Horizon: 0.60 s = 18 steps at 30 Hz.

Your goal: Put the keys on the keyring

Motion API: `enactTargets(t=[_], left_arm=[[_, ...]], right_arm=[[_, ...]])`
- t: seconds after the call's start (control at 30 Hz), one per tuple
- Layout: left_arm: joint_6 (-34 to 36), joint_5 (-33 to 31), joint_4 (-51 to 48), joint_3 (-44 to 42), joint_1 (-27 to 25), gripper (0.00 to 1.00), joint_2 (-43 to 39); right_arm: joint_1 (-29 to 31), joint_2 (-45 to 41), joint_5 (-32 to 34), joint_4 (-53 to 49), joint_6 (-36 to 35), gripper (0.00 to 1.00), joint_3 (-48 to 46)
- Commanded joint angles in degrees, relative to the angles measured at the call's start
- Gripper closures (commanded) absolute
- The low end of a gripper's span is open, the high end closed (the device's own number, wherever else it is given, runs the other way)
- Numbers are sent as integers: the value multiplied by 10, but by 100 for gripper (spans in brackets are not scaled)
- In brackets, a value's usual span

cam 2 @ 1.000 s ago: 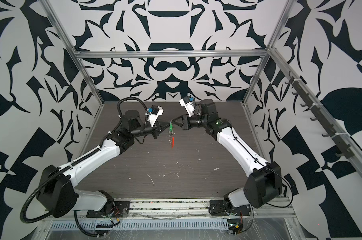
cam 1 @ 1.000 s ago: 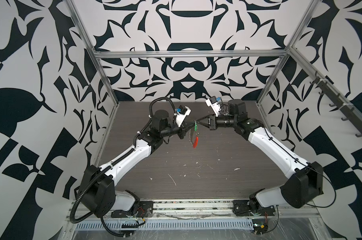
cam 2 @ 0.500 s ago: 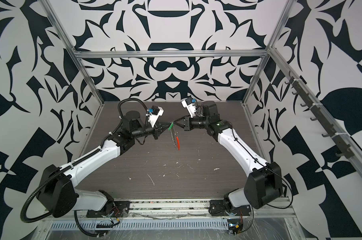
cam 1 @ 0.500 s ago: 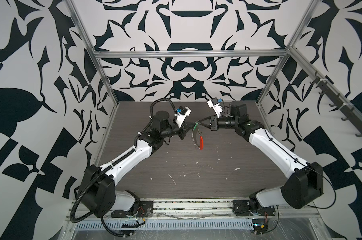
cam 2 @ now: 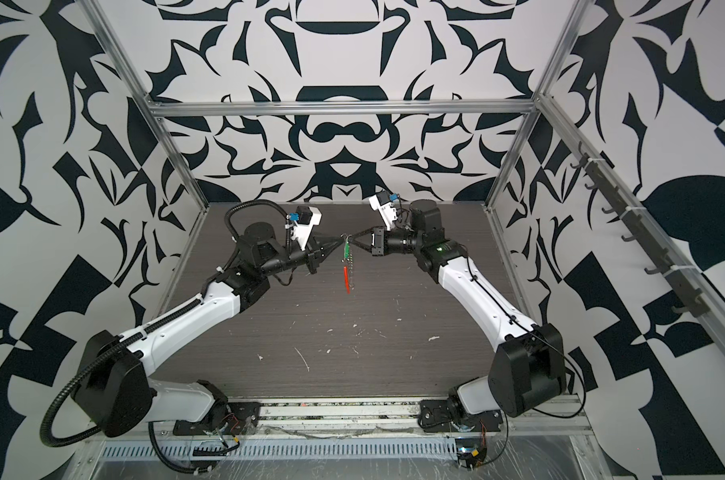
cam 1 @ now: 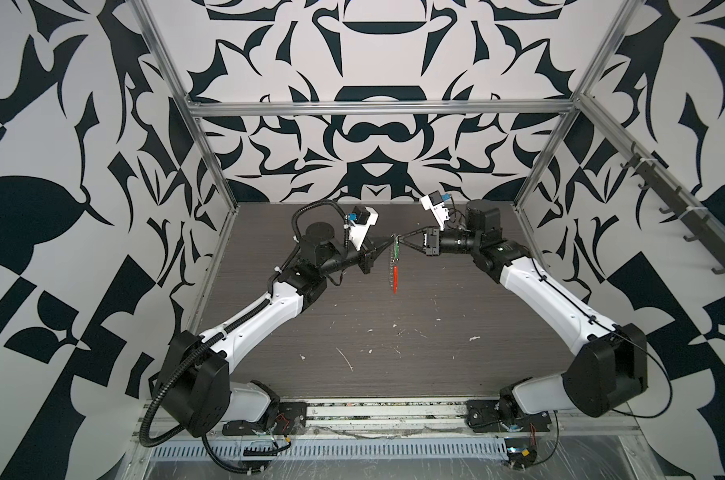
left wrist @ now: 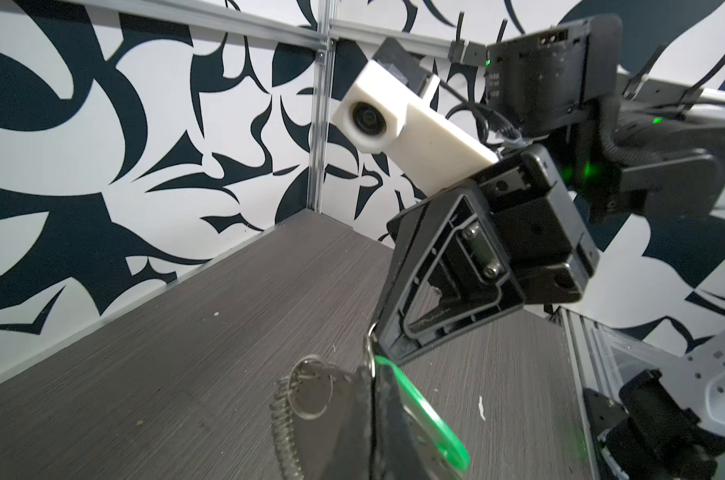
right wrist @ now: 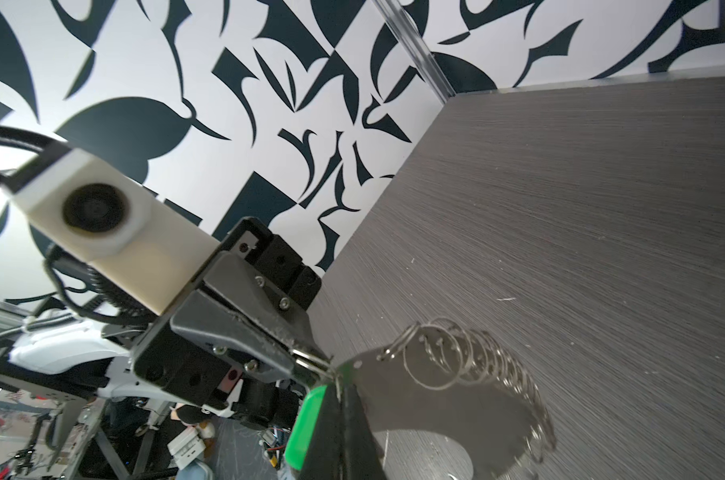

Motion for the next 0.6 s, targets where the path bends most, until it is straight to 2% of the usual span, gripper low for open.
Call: enactTargets(t=[0.0, 0.23, 0.33, 0.43, 0.57], left_arm=[[-39, 20, 140, 3, -3, 100, -13], [-47, 20, 154, 7, -3, 100, -13], [-49, 15, 158, 4, -3, 100, -14], [-49, 11, 163, 0, -3, 100, -15], [-48, 13, 165, -2, -2, 100, -14]], right_arm=[[-5, 14, -26, 74, 67, 100, -1], [-6, 16, -27, 55, 60, 100, 26], [-6, 9, -23, 23, 39, 83, 37], [-12, -7, 6, -42, -8, 73, 57], [-27, -33, 79, -129, -79, 69, 90]])
